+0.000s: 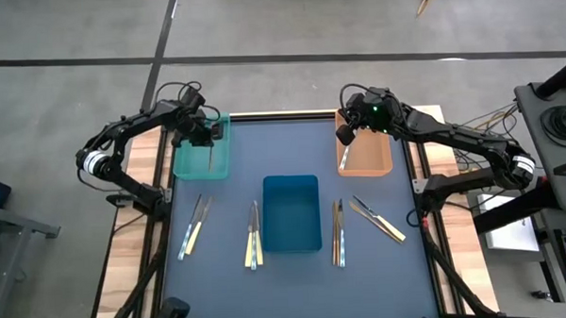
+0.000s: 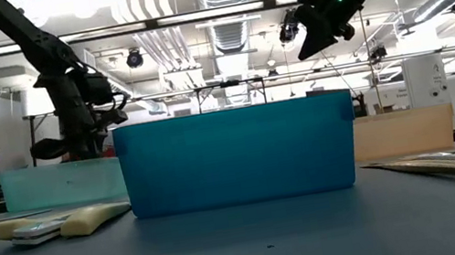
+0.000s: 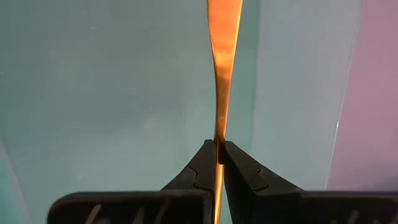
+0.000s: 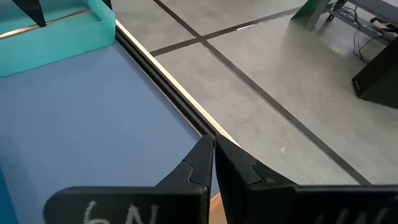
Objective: Sort silverware by color (type)
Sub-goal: Put the top left gold knife into the light blue bin
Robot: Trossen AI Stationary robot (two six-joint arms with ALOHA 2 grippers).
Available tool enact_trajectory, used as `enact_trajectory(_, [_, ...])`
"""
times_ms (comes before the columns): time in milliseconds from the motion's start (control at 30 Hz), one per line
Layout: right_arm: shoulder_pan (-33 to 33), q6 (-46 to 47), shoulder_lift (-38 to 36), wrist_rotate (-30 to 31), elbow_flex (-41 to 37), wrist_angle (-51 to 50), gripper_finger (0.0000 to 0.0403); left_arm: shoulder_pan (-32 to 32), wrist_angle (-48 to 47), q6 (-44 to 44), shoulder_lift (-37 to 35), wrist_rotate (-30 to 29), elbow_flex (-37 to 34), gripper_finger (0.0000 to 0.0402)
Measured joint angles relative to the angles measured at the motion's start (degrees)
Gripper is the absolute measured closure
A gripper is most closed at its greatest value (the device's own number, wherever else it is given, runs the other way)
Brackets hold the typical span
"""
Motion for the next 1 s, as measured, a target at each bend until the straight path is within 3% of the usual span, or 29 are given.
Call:
enact_trajectory(767, [-0.01,-0.59,0.00,0.01,0.00,1.63,0.0394,-0.03,2.34,-1.05,0.14,0.04,0.00,0.0401])
enact_trajectory(1000, [0.00,-0.91,0.00,0.02,0.00,1.65,0.0394,-0.13,3.38,-0.86,4.04,2.00,-0.01,0.0401])
